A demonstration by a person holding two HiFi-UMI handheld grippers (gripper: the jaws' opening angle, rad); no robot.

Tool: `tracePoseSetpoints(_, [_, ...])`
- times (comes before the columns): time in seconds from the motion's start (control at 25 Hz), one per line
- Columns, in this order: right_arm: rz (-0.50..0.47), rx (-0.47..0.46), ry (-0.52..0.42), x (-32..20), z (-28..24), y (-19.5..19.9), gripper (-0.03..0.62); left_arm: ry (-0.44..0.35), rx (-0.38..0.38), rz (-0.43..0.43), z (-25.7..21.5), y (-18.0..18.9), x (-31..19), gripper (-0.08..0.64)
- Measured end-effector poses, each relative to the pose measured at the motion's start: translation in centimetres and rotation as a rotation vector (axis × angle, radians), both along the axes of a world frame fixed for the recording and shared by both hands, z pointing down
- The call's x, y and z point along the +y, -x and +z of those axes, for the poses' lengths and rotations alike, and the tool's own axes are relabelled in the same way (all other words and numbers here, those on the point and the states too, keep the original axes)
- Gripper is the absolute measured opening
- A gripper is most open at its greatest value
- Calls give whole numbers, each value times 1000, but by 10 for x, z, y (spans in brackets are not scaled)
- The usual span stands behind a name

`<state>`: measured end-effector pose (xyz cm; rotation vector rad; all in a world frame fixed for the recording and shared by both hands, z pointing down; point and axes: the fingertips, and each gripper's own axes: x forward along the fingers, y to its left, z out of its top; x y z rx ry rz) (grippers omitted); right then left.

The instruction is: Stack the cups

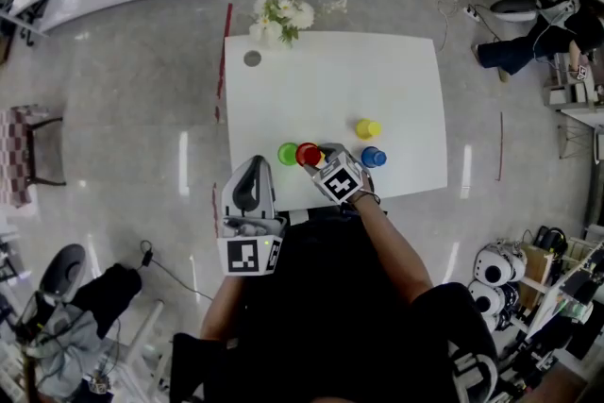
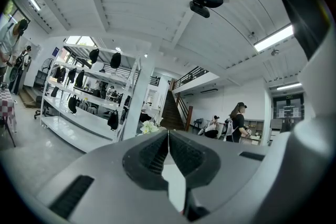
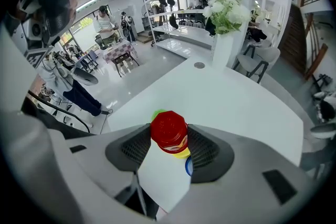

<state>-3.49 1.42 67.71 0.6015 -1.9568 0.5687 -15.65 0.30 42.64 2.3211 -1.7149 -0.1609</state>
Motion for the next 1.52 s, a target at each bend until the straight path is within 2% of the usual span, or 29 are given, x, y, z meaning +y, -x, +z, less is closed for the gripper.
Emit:
tracePoseSetpoints(0.24, [-8, -1, -4, -2, 1, 5, 236, -34, -22, -2, -1, 4, 0, 22])
tracePoseSetpoints(0.4, [-3, 6, 0, -1, 3, 4, 236, 0, 1, -4, 0, 3, 1, 23])
tracePoseSetpoints(0.72, [1, -16, -7, -1, 1, 7, 258, -18, -20, -5, 0, 5, 1, 23])
tracePoseSetpoints(1.04, [16, -41, -40, -3, -18, 2, 264, -25, -28, 6, 0, 2, -1, 23])
tracePoseSetpoints(1.24, [51, -87, -86, -6, -30, -7, 262, -21, -30, 33, 1, -6, -6, 23])
tracePoseSetpoints(1.36, [86, -124, -112, -7, -37, -17, 243, -26, -26, 57, 0, -17, -9, 22])
tracePoseSetpoints(1.52, [159, -159, -146, -9, -45, -40, 173, -20, -31, 103, 0, -37, -13, 23])
